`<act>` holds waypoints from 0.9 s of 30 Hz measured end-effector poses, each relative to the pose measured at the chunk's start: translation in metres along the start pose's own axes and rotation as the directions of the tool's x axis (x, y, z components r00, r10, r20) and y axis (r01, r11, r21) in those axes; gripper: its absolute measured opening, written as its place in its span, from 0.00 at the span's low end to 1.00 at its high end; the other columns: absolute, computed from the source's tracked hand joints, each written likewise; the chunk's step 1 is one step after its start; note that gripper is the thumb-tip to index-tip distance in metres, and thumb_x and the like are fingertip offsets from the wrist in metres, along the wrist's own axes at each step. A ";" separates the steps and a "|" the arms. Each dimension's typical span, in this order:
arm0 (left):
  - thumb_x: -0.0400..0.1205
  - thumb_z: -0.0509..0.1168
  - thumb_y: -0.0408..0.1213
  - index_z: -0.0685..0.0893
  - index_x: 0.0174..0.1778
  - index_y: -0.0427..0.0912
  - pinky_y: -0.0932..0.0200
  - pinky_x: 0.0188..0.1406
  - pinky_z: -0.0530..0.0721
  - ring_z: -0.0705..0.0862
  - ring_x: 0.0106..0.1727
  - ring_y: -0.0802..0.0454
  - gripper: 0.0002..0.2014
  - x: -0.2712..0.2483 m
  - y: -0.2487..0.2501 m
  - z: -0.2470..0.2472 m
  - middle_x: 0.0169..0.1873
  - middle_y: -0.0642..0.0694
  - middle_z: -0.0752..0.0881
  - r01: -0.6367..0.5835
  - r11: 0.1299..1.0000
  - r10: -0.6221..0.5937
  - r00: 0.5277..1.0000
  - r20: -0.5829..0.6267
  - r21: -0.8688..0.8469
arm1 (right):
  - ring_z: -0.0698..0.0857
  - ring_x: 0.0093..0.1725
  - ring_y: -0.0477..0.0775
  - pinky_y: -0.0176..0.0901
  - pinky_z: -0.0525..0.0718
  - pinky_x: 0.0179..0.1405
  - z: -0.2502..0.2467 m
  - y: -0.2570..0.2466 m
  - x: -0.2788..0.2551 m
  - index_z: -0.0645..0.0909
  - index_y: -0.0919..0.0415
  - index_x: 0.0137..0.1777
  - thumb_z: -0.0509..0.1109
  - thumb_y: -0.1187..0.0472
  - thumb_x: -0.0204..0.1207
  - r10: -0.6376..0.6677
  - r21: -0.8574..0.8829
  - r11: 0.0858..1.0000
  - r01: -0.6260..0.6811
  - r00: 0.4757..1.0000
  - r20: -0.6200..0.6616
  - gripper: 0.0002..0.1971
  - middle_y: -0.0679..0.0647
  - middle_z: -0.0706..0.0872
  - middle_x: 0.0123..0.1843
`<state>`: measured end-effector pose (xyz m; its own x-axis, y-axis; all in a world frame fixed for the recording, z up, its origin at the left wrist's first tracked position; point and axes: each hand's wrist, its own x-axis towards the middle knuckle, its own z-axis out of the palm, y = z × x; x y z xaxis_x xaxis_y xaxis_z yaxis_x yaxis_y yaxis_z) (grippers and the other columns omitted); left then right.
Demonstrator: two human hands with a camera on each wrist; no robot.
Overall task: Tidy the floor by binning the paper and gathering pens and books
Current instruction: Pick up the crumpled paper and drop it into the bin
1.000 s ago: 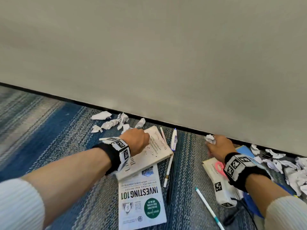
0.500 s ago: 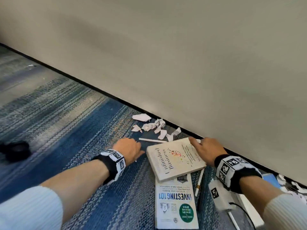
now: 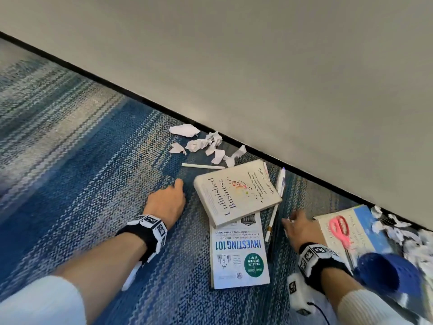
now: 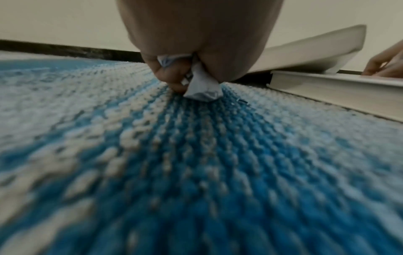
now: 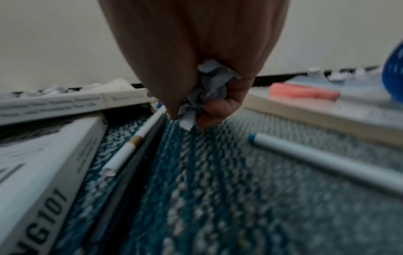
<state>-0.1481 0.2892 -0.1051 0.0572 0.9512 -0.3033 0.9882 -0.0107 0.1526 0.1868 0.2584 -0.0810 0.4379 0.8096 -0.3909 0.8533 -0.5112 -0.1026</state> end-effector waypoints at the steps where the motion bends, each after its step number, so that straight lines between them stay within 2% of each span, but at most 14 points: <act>1: 0.89 0.50 0.46 0.66 0.64 0.41 0.47 0.42 0.79 0.87 0.52 0.36 0.14 -0.002 0.000 0.001 0.54 0.40 0.86 0.021 1.000 -0.022 0.999 -0.024 -0.019 | 0.86 0.53 0.70 0.48 0.77 0.45 0.004 -0.001 0.002 0.73 0.66 0.60 0.66 0.52 0.81 0.009 0.024 1.000 -0.008 1.000 -0.026 0.17 0.71 0.87 0.53; 4: 0.88 0.51 0.51 0.67 0.63 0.42 0.50 0.39 0.80 0.87 0.52 0.41 0.17 -0.009 0.001 0.006 0.56 0.42 0.84 0.030 1.000 -0.030 0.995 -0.094 -0.003 | 0.86 0.46 0.67 0.45 0.73 0.38 0.013 -0.001 0.008 0.77 0.62 0.52 0.66 0.55 0.81 -0.002 0.077 0.997 0.014 0.987 -0.160 0.10 0.68 0.88 0.46; 6: 0.87 0.52 0.53 0.69 0.62 0.43 0.52 0.37 0.77 0.87 0.52 0.44 0.17 -0.013 0.000 0.009 0.55 0.43 0.82 0.016 1.000 -0.017 0.993 -0.118 -0.009 | 0.85 0.45 0.66 0.47 0.74 0.39 0.016 0.000 0.009 0.79 0.63 0.50 0.66 0.57 0.81 -0.018 0.099 0.994 0.038 0.979 -0.201 0.09 0.68 0.88 0.46; 9: 0.88 0.53 0.47 0.69 0.61 0.44 0.51 0.44 0.80 0.84 0.55 0.44 0.12 -0.016 -0.004 0.007 0.57 0.43 0.81 -0.017 1.000 0.016 0.995 -0.097 -0.010 | 0.85 0.49 0.69 0.50 0.77 0.44 0.016 0.002 0.012 0.80 0.69 0.52 0.65 0.59 0.81 -0.042 0.077 0.995 0.057 0.982 -0.186 0.11 0.71 0.86 0.51; 11: 0.89 0.52 0.42 0.68 0.63 0.44 0.49 0.48 0.81 0.84 0.56 0.44 0.09 -0.017 -0.007 0.005 0.57 0.43 0.80 -0.041 0.999 0.042 0.997 -0.060 0.017 | 0.84 0.50 0.70 0.49 0.74 0.43 0.007 -0.002 0.014 0.78 0.72 0.51 0.63 0.61 0.82 -0.055 0.126 0.989 0.082 0.978 -0.202 0.11 0.73 0.85 0.50; 13: 0.88 0.52 0.38 0.68 0.63 0.44 0.48 0.48 0.82 0.84 0.55 0.43 0.09 -0.015 -0.006 0.003 0.57 0.43 0.79 -0.067 0.997 0.069 0.997 -0.030 0.039 | 0.84 0.47 0.71 0.47 0.70 0.41 -0.009 -0.012 0.014 0.75 0.70 0.48 0.63 0.64 0.81 -0.034 0.258 0.959 0.115 0.954 -0.298 0.07 0.72 0.83 0.45; 15: 0.88 0.52 0.37 0.68 0.62 0.43 0.47 0.48 0.81 0.84 0.54 0.42 0.08 -0.013 -0.007 0.000 0.57 0.42 0.79 -0.076 0.996 0.076 0.997 0.002 0.039 | 0.82 0.44 0.69 0.47 0.69 0.40 -0.027 -0.034 0.015 0.70 0.65 0.47 0.63 0.64 0.81 -0.042 0.368 0.909 0.197 0.920 -0.389 0.05 0.66 0.80 0.40; 18: 0.87 0.51 0.35 0.69 0.59 0.43 0.45 0.45 0.82 0.85 0.51 0.40 0.07 -0.004 -0.010 -0.008 0.56 0.41 0.80 -0.070 0.998 0.070 0.998 -0.010 -0.003 | 0.78 0.40 0.60 0.45 0.69 0.40 -0.047 -0.078 0.022 0.73 0.62 0.52 0.62 0.63 0.82 -0.200 0.312 0.874 0.372 0.862 -0.466 0.03 0.58 0.80 0.39; 20: 0.87 0.50 0.36 0.70 0.58 0.42 0.45 0.43 0.81 0.85 0.49 0.39 0.07 0.007 -0.011 -0.020 0.55 0.42 0.79 -0.076 0.997 0.075 0.995 -0.062 -0.017 | 0.81 0.40 0.62 0.47 0.73 0.39 -0.051 -0.109 0.029 0.75 0.60 0.54 0.62 0.59 0.83 -0.383 0.125 0.874 0.469 0.825 -0.415 0.06 0.57 0.83 0.39; 22: 0.88 0.50 0.38 0.71 0.59 0.41 0.47 0.40 0.78 0.85 0.49 0.39 0.08 0.025 -0.010 -0.036 0.55 0.41 0.79 -0.112 0.994 0.112 0.987 -0.114 0.007 | 0.85 0.46 0.65 0.50 0.79 0.42 -0.050 -0.139 0.034 0.75 0.57 0.57 0.63 0.51 0.82 -0.514 -0.070 0.852 0.518 0.805 -0.297 0.11 0.60 0.88 0.44; 25: 0.87 0.53 0.39 0.72 0.59 0.40 0.45 0.43 0.83 0.85 0.49 0.39 0.09 0.058 -0.010 -0.059 0.55 0.42 0.81 -0.136 0.990 0.138 0.978 -0.155 0.027 | 0.86 0.51 0.64 0.52 0.83 0.48 -0.045 -0.178 0.041 0.70 0.56 0.66 0.65 0.39 0.77 -0.579 -0.202 0.813 0.546 0.796 -0.176 0.26 0.59 0.88 0.50; 27: 0.86 0.55 0.38 0.71 0.58 0.40 0.42 0.45 0.84 0.85 0.49 0.38 0.08 0.073 -0.013 -0.066 0.53 0.41 0.82 -0.100 0.995 0.096 0.981 -0.168 -0.011 | 0.85 0.54 0.64 0.52 0.82 0.50 -0.038 -0.193 0.050 0.66 0.55 0.71 0.65 0.36 0.76 -0.573 -0.244 0.808 0.537 0.812 -0.109 0.32 0.60 0.86 0.54</act>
<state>-0.1659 0.3796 -0.0672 0.1274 0.9840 -0.1244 0.9760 -0.1021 0.1922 0.0552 0.4083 -0.0457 -0.1019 0.9820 -0.1588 0.9933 0.0919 -0.0696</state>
